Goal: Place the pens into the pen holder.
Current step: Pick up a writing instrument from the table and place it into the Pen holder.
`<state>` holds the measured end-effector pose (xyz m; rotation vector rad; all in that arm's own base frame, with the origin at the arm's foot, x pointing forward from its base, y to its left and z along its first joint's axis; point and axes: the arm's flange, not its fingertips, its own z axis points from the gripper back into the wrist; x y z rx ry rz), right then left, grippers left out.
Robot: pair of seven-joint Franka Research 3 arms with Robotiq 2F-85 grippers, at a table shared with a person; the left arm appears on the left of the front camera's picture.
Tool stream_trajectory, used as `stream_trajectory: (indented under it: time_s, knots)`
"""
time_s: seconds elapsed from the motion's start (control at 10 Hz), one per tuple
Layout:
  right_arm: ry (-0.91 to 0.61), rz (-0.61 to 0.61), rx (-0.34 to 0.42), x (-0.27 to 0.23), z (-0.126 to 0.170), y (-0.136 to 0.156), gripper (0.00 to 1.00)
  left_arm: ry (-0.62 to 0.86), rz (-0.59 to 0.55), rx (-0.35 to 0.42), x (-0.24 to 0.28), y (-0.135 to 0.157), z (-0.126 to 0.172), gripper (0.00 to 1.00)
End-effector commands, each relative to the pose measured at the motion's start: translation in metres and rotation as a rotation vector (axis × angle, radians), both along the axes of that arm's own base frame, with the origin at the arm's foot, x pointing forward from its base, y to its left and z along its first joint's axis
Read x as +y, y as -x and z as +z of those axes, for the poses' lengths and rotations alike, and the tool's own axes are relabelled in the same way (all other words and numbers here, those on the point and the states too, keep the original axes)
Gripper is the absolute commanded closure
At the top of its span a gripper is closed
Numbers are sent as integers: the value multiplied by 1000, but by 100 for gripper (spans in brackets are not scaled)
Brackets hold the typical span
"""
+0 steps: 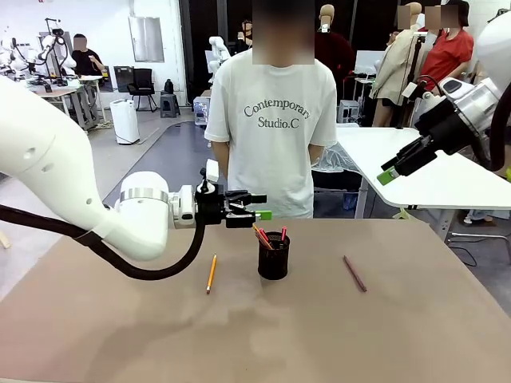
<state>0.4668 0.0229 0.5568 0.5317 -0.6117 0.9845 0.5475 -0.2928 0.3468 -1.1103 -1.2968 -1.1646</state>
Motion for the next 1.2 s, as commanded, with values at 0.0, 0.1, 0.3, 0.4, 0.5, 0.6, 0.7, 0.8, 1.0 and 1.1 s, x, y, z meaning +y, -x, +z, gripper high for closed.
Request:
stream_trajectory:
  time_s: [0.0,0.1,0.3,0.4,0.5,0.6,0.7,0.8,1.0,1.1]
  knots:
    - [-11,7,-7,0,1,0,0,-33,0,-19,11,9,5,0]
    - [-11,7,-7,0,1,0,0,-38,9,-24,13,10,8,0]
    - [-11,7,-7,0,1,0,0,-48,5,-26,15,13,12,0]
    - [-11,7,-7,0,1,0,0,-53,1,-28,16,12,13,0]
    - [-11,7,-7,0,1,0,0,-56,7,-27,16,12,13,0]
    - [-11,7,-7,0,1,0,0,-41,6,-23,12,8,11,0]
    - [-11,7,-7,0,1,0,0,-41,6,-23,12,8,11,0]
    - [-11,7,-7,0,1,0,0,-41,6,-23,12,8,11,0]
    - [-11,7,-7,0,1,0,0,-44,5,-21,12,9,10,0]
    - [-11,7,-7,0,1,0,0,-193,42,-11,23,9,15,0]
